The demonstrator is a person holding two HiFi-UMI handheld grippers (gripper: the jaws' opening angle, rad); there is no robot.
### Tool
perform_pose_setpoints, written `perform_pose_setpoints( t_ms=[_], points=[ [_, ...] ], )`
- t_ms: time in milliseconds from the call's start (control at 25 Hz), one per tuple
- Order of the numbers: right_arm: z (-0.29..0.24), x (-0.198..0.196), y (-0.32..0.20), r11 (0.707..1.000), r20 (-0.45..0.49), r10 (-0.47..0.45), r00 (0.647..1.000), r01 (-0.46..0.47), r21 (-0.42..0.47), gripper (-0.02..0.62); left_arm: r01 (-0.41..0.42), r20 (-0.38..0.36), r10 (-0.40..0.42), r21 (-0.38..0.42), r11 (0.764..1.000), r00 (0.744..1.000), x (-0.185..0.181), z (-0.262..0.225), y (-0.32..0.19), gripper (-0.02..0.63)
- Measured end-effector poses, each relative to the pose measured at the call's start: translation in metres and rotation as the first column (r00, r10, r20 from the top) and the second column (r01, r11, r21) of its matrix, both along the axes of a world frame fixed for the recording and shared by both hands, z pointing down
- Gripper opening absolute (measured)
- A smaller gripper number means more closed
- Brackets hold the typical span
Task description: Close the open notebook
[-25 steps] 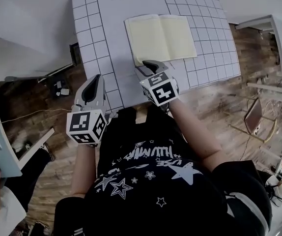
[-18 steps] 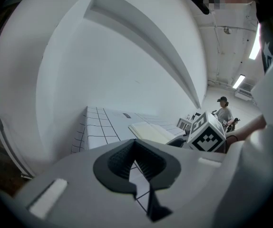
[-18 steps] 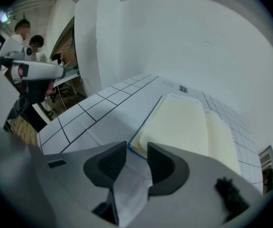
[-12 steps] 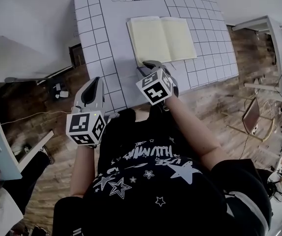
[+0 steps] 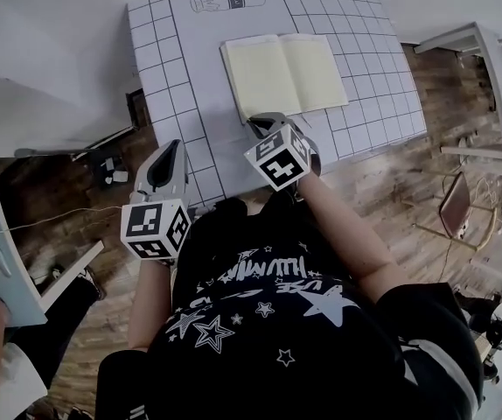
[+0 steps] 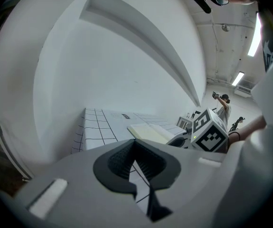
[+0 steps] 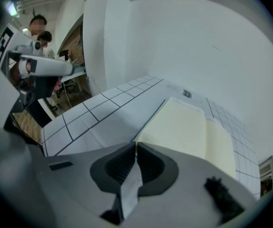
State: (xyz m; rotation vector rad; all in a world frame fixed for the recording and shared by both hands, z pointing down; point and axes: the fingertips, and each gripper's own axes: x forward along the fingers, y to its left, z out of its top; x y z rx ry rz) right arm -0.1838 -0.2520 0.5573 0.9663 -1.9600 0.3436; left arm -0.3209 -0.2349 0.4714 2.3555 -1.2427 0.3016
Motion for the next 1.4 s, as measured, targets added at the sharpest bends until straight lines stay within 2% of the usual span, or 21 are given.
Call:
perform_pose_setpoints(
  t_ms=[320, 520, 800, 1080, 1320, 1400],
  points=[
    [-0.056, 0.017, 0.000, 0.991, 0.133, 0.074, 0.988, -0.087, 0.101, 0.025, -0.049, 0.004, 0.049, 0.029, 0.998, 0.999, 0.025, -0.013, -0.009, 0.009],
    [-0.097, 0.052, 0.001, 0.967, 0.204, 0.149, 0.967, -0.186, 0.172, 0.023, -0.079, 0.009, 0.078, 0.051, 0.996, 0.997, 0.046, -0.020, -0.016, 0.009],
    [-0.122, 0.111, -0.001, 0.941, 0.251, 0.221, 0.942, -0.274, 0.201, 0.025, -0.080, 0.025, 0.078, 0.061, 0.995, 0.997, 0.076, -0.028, -0.025, 0.009],
    [-0.115, 0.177, -0.005, 0.918, 0.276, 0.306, 0.911, -0.359, 0.166, 0.025, -0.066, 0.046, 0.062, 0.076, 0.995, 0.997, 0.107, -0.039, -0.035, 0.009],
    [-0.080, 0.230, -0.008, 0.898, 0.290, 0.407, 0.866, -0.438, 0.047, 0.025, -0.056, 0.059, 0.052, 0.071, 0.996, 0.997, 0.138, -0.040, -0.038, 0.009],
    [-0.066, 0.240, -0.009, 0.896, 0.281, 0.422, 0.862, -0.444, 0.016, 0.025, -0.051, 0.065, 0.047, 0.066, 0.997, 0.997, 0.147, -0.040, -0.039, 0.009]
  ],
)
